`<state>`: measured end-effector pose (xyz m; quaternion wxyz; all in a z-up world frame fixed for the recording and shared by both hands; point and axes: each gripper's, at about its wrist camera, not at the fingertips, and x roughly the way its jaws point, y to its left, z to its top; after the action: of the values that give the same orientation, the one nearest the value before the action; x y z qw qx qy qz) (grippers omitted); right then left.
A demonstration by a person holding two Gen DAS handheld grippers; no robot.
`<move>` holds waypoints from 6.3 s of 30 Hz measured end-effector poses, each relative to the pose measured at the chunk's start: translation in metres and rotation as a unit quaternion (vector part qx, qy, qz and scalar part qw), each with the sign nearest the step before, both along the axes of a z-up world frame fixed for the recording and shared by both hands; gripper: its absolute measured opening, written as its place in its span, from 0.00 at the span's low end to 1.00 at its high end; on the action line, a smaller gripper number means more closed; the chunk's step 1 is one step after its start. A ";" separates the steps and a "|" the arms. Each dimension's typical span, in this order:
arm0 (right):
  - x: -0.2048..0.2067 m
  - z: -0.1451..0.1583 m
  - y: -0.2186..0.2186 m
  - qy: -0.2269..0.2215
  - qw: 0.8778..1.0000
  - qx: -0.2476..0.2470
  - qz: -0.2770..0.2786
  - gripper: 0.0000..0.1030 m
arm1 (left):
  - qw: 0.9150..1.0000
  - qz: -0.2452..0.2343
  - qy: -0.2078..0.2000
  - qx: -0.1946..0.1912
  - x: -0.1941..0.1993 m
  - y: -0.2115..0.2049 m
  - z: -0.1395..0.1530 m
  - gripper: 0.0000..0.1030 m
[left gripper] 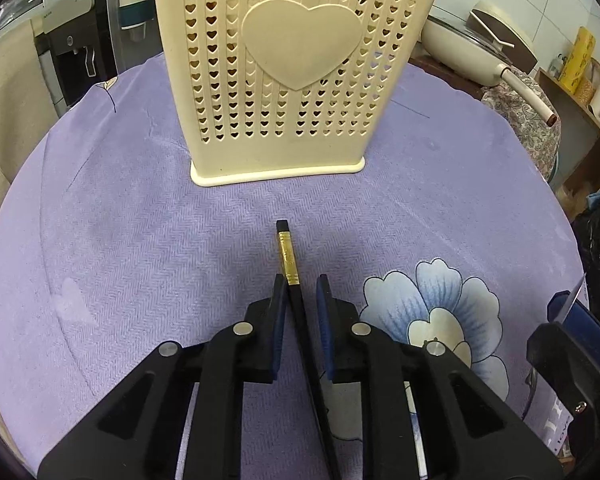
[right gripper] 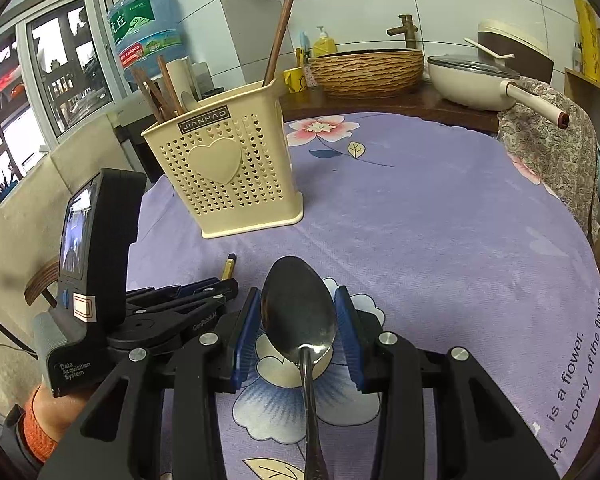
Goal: Organize utensils
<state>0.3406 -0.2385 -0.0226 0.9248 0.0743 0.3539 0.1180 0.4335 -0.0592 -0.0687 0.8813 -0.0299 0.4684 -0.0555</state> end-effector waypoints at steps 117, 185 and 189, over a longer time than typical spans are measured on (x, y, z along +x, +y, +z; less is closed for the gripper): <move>0.109 0.095 0.049 -0.150 0.987 -0.039 0.033 0.55 | 0.975 0.034 -0.217 -0.033 0.013 0.079 0.196 0.31; -0.333 0.027 0.026 -0.259 0.963 -0.062 0.040 0.94 | 0.939 0.056 -0.337 -0.033 -0.428 0.065 0.082 0.95; -0.332 0.027 0.026 -0.258 0.963 -0.062 0.040 0.94 | 0.940 0.056 -0.336 -0.033 -0.428 0.065 0.081 0.95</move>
<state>0.0081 -0.2120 0.0047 0.9821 -0.0301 0.1125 0.1478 0.0058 0.0061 0.0127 0.9876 -0.0647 0.1405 -0.0283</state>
